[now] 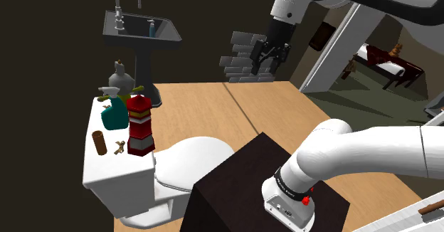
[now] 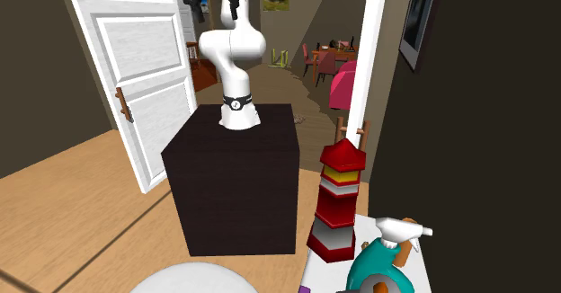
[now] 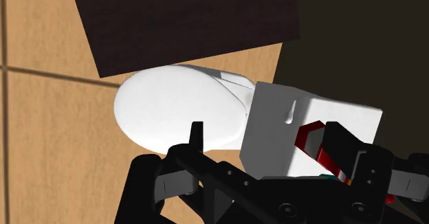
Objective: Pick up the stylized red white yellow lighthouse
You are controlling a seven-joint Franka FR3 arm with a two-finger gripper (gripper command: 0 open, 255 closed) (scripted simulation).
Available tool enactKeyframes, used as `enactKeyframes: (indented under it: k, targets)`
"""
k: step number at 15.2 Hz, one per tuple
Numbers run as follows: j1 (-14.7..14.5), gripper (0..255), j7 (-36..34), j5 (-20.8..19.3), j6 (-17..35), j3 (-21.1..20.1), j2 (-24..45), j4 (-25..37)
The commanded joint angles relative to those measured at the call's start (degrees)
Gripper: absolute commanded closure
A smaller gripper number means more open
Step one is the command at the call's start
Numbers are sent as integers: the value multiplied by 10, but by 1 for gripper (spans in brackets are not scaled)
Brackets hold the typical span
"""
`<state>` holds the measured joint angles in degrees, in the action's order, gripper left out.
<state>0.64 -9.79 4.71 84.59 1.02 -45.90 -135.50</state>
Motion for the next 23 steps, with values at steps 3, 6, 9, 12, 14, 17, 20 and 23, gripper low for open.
enactKeyframes:
  k: [3,6,9,12,14,17,20,23]
  targets:
    - [-6,0,-2,22,46,-1,8,-26]
    - [-16,0,-3,56,118,-4,28,-59]
    - [-30,0,1,92,190,-8,56,-84]
    - [-47,0,11,132,264,-12,92,-101]
    - [-60,0,20,161,312,-14,121,-108]
    - [-82,0,40,208,382,-17,169,-109]
    - [-107,0,67,261,447,-17,223,-100]
    - [-134,0,103,322,504,-16,281,-81]
